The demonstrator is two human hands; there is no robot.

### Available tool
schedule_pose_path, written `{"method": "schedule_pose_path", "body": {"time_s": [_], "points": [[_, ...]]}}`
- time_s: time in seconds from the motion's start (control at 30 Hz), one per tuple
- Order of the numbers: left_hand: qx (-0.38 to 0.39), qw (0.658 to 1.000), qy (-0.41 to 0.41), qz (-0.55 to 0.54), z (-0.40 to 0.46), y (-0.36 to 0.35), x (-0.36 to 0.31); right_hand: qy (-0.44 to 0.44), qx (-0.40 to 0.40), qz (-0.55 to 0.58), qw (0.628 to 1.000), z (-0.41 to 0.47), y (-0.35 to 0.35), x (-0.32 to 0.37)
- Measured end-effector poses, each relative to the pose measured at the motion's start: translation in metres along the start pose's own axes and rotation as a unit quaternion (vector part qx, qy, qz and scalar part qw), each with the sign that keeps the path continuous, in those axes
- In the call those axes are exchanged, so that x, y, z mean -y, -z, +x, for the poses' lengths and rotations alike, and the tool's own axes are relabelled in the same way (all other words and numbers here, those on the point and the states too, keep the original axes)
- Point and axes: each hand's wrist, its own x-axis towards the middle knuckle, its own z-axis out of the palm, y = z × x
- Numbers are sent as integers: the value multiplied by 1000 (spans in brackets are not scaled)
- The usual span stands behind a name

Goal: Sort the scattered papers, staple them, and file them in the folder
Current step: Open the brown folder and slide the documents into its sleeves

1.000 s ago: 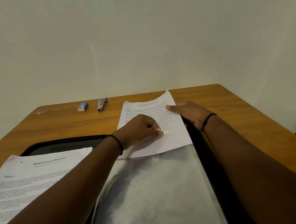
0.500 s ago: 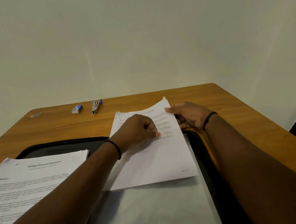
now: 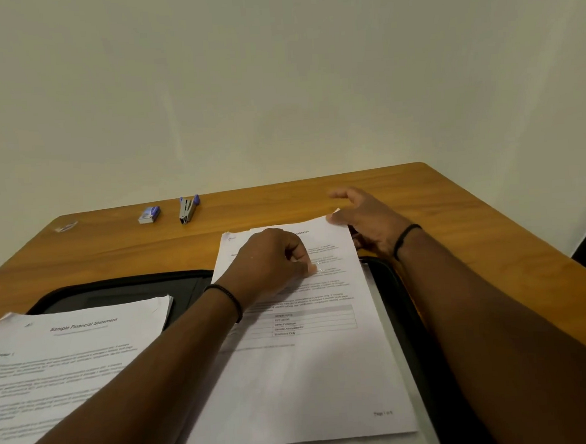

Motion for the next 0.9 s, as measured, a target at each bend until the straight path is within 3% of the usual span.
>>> {"method": "schedule_pose_path", "body": {"time_s": [0.17, 0.37, 0.5, 0.9], "points": [[-56, 997, -38, 43, -1, 1, 3, 26, 45, -80, 995, -4, 3, -1], [-33, 998, -43, 39, 0, -2, 3, 24, 165, -83, 983, -7, 12, 1], [-65, 996, -51, 17, -3, -8, 6, 32, 181, -100, 978, -3, 14, -1], [-107, 980, -120, 113, -8, -3, -2, 44, 138, -61, 988, -1, 15, -10]]}}
